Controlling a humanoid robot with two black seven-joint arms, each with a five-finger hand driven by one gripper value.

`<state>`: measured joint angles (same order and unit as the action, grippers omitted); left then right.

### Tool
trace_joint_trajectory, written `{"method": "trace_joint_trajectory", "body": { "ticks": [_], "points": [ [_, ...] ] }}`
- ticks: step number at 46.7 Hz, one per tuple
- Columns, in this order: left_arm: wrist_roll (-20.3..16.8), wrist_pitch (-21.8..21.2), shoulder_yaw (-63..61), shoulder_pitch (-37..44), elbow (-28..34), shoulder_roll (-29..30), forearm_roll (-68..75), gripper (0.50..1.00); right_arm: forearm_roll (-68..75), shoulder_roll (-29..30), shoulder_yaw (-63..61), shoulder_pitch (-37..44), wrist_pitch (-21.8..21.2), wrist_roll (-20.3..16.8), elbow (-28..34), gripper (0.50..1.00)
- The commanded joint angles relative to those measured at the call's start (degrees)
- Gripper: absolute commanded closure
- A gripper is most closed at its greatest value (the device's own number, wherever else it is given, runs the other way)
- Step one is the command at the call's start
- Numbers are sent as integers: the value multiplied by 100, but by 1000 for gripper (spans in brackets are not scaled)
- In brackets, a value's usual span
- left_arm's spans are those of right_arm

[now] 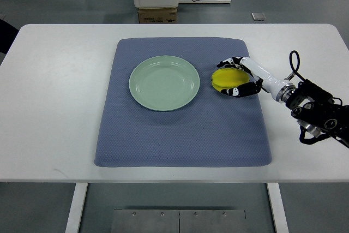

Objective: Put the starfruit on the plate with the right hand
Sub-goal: 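Close the right hand fingers around the starfruit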

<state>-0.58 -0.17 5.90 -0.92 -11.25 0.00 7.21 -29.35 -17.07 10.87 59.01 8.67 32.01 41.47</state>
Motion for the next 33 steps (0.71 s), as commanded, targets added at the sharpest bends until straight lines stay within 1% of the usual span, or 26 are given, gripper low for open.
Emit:
{"method": "trace_joint_trajectory", "body": {
  "ticks": [1, 4, 7, 9, 11, 14, 16, 17, 33],
  "points": [
    [-4, 0, -1, 4, 0, 0, 0, 500, 0, 2, 56, 23, 4, -2, 1, 739],
    [-4, 0, -1, 4, 0, 0, 0, 500, 0, 2, 65, 23, 4, -2, 1, 743],
    [5, 0, -2, 4, 0, 0, 0, 500, 0, 2, 74, 49, -5, -11, 1, 783],
    [-4, 0, -2, 4, 0, 0, 0, 500, 0, 2, 74, 49, 4, -11, 1, 824],
    [5, 0, -1, 4, 0, 0, 0, 500, 0, 2, 74, 49, -5, -11, 10, 879],
    [-4, 0, -2, 4, 0, 0, 0, 500, 0, 2, 74, 58, -5, -11, 1, 940],
    [-4, 0, -2, 4, 0, 0, 0, 500, 0, 2, 74, 76, -5, -11, 1, 992],
    [-4, 0, -2, -4, 0, 0, 0, 500, 0, 2, 74, 93, -5, -11, 1, 1000],
    [-4, 0, -2, 4, 0, 0, 0, 500, 79, -7, 65, 163, -23, -11, 19, 1000]
  ]
}}
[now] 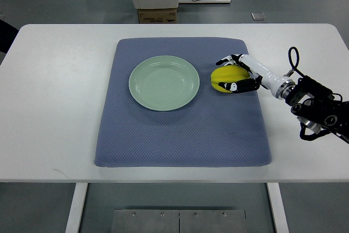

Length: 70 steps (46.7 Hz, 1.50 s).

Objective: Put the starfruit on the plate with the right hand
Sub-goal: 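Close the right hand fingers around the starfruit, then lift the starfruit with the right hand off the mat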

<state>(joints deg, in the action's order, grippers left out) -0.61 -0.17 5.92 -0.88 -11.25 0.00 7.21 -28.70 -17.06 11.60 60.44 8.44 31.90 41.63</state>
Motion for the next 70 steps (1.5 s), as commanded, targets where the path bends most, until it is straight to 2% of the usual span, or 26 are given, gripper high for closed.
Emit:
{"method": "trace_joint_trajectory", "body": {
  "ticks": [1, 40, 70],
  "points": [
    [-1, 0, 6, 0, 0, 0, 0, 500, 23, -8, -18, 38, 0, 1, 3, 1000],
    [-1, 0, -3, 0, 0, 0, 0, 500, 207, -43, -9, 328, -115, 36, 30, 1000],
    [-1, 0, -3, 0, 0, 0, 0, 500, 497, -78, -18, 908, -422, 10, 82, 1000]
  ]
}}
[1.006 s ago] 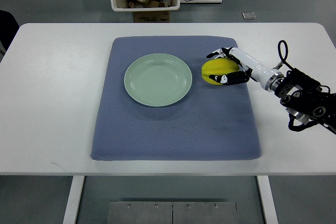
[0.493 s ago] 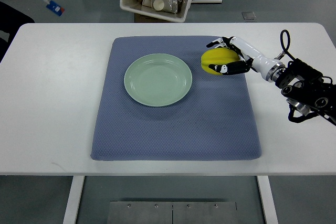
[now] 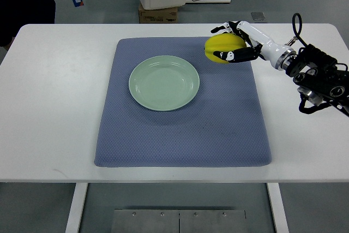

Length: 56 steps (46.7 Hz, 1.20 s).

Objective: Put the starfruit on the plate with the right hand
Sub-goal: 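Lift the starfruit with the right hand off the mat, then carry the starfruit with the right hand over the green plate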

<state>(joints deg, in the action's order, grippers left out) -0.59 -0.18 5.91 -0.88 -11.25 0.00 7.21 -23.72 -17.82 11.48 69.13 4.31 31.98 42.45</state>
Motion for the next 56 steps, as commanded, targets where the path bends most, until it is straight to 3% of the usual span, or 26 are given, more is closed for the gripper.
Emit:
{"method": "trace_joint_trajectory", "body": {
  "ticks": [1, 33, 56],
  "points": [
    [-3, 1, -2, 0, 0, 0, 0, 500, -1, -2, -5, 48, -17, 1, 0, 1000],
    [-3, 1, -2, 0, 0, 0, 0, 500, -1, 77, -14, 479, -413, -8, 9, 1000],
    [-3, 1, -2, 0, 0, 0, 0, 500, 69, 894, -5, 584, -404, -78, -26, 1000]
  ]
}}
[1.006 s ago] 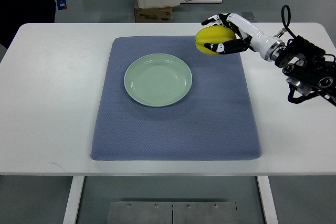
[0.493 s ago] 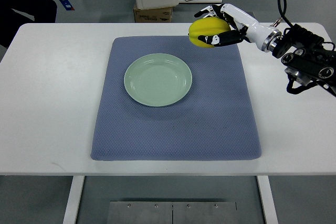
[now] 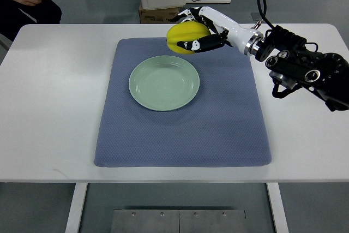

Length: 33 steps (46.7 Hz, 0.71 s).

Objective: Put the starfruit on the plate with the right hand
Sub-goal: 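Carry the starfruit with the right hand over the green plate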

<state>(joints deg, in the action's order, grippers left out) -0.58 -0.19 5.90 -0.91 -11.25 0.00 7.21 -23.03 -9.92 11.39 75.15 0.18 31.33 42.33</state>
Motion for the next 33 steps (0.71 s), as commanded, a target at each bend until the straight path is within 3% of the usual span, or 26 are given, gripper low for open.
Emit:
{"method": "trace_joint_trajectory", "body": {
  "ticks": [1, 16, 22, 33],
  "points": [
    [-4, 1, -2, 3, 0, 0, 0, 500, 0, 148, 4, -27, 9, -22, -32, 1000],
    [5, 1, -2, 3, 0, 0, 0, 500, 17, 684, -32, -106, 61, -57, -164, 1000],
    [-4, 1, -2, -6, 0, 0, 0, 500, 44, 983, -23, -159, 61, -128, -471, 1000],
    [-4, 1, 7, 3, 0, 0, 0, 500, 35, 992, 21, -431, 9, -128, -972, 1000]
  ]
}}
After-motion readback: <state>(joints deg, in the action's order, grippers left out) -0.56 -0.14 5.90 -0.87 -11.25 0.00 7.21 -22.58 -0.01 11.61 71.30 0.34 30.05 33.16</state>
